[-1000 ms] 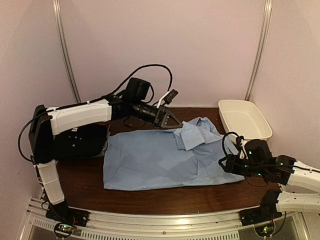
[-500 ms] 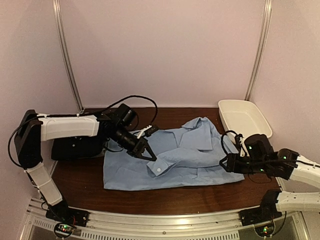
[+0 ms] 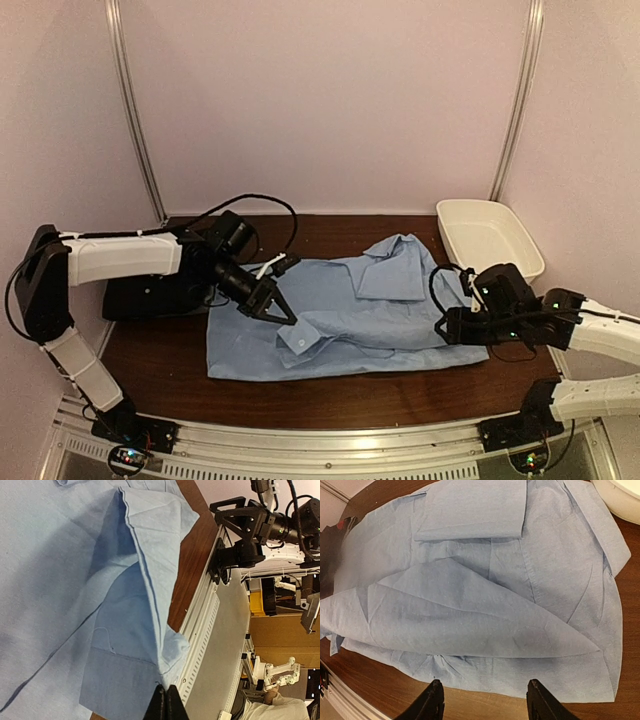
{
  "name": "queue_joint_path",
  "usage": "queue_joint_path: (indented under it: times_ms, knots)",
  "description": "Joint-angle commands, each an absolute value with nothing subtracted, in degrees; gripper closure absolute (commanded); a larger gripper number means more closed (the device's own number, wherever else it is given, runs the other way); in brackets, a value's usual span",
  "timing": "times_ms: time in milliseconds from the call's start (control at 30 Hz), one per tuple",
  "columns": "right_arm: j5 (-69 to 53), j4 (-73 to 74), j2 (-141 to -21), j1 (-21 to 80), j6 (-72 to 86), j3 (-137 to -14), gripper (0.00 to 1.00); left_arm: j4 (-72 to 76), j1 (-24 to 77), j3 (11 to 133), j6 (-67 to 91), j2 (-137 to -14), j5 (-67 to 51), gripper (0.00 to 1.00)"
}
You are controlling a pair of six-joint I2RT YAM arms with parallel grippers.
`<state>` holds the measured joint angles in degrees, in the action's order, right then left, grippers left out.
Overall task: Fold and stack the long sleeve shirts
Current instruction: Adjust the sleeve of the 1/3-folded shirt.
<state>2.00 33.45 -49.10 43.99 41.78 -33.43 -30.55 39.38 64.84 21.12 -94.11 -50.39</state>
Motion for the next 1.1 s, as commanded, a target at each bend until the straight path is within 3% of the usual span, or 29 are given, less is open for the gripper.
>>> queue_joint_path:
  times_ms: [0, 433, 567, 900, 1067]
  knots:
    - [3.15, 31.72, -50.66, 44.2, 40.36, -35.37, 0.42, -30.99, 37.81, 63.4, 21.19, -90.76, -54.88, 1.0]
    - [3.36, 28.01, -59.38, 44.2, 37.68, -35.5, 0.41, -28.41, 30.51, 57.41, 22.1, -94.06, -55.93, 0.98]
    - [3.85, 26.07, -63.5, 44.14, 37.24, -34.79, 0.41, -26.58, 29.68, 57.85, 22.56, -97.99, -55.55, 0.92]
    - [6.04, 24.39, -69.34, 43.46, 36.44, -34.3, 0.41, -16.62, 29.48, 53.59, 24.0, -99.02, -55.17, 0.49]
    - [5.26, 23.45, -70.49, 43.27, 36.14, -34.59, 0.41, -10.05, 29.53, 48.58, 24.22, -94.6, -51.98, 0.35]
